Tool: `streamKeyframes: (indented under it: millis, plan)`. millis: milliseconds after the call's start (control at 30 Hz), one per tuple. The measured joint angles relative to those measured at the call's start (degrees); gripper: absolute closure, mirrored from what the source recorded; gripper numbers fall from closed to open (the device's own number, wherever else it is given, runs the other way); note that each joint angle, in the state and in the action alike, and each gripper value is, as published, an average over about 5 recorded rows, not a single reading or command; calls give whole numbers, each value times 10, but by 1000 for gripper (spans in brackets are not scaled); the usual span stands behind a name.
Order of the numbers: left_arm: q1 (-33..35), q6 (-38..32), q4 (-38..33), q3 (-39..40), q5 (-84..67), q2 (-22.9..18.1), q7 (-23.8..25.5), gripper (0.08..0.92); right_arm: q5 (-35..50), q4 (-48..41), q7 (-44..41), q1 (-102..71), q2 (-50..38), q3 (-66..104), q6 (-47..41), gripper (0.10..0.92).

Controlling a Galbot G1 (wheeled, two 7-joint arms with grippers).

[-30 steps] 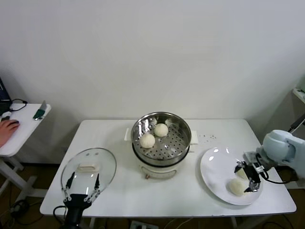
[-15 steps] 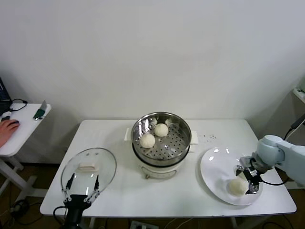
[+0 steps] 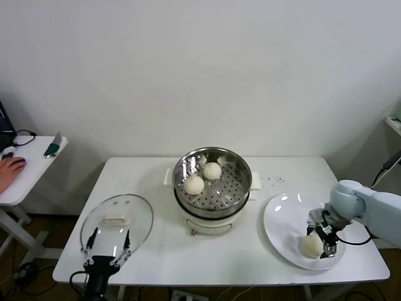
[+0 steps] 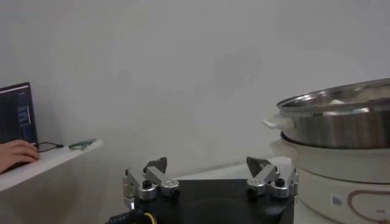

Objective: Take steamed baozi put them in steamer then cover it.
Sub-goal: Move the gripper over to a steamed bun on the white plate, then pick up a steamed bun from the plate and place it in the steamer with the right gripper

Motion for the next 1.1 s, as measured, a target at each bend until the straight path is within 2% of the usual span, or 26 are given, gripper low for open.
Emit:
streamKeyframes:
  millis: [300,600,833,1100]
  plan:
    - [4,-3,1,-1,0,0,0,177,-3,-9,-1,9,13,-12,2,329]
    - [3,-2,-2,-1,0,1,0,177,-17,-5,-2,41,16,-34,28,350]
    - [4,0,-6,-1,0,3,1,177,-54,4,-4,152,40,-97,127,345]
    - [6,2,-10,6,2,5,1,177,-82,10,-6,316,110,-168,263,338]
